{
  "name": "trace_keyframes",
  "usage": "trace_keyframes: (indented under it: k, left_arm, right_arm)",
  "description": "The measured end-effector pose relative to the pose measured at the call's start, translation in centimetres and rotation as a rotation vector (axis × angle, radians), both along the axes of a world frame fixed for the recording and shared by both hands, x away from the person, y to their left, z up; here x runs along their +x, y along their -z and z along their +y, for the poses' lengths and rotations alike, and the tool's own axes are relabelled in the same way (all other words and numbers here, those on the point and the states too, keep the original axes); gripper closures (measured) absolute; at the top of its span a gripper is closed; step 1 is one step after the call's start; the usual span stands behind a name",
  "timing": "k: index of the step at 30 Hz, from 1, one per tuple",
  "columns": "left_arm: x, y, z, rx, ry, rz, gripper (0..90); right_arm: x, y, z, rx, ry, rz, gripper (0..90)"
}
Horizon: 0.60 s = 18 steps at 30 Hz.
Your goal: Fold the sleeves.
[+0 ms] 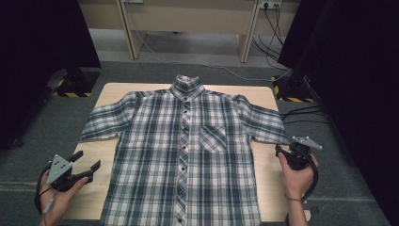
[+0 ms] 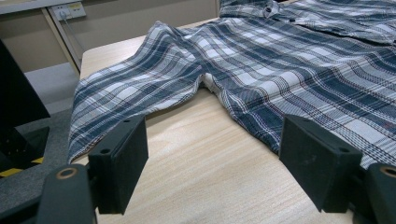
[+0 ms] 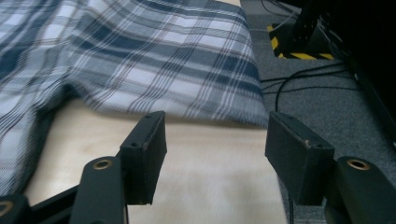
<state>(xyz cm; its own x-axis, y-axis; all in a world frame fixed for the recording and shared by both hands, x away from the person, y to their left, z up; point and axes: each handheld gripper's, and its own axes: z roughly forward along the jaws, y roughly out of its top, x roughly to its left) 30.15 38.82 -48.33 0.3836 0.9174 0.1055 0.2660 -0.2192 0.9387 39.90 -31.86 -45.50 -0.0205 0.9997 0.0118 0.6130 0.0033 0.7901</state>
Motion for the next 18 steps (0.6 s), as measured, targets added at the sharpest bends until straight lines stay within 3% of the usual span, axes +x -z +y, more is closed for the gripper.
trace_keyframes:
  k: [9,15,18]
  left_arm:
    - [0.0,0.0,0.0,0.001,0.002,0.002,23.1]
    - [0.0,0.0,0.0,0.001,0.003,0.000,23.1]
    - [0.0,0.0,0.0,0.001,0.003,0.000,23.1]
  right_arm:
    - [4.7,0.4,-0.7,-0.011,0.031,0.114,43.3]
    - [6.2,0.9,-0.9,0.003,0.051,0.155,45.8]
    - [6.5,1.0,-1.0,0.007,0.064,0.152,51.5]
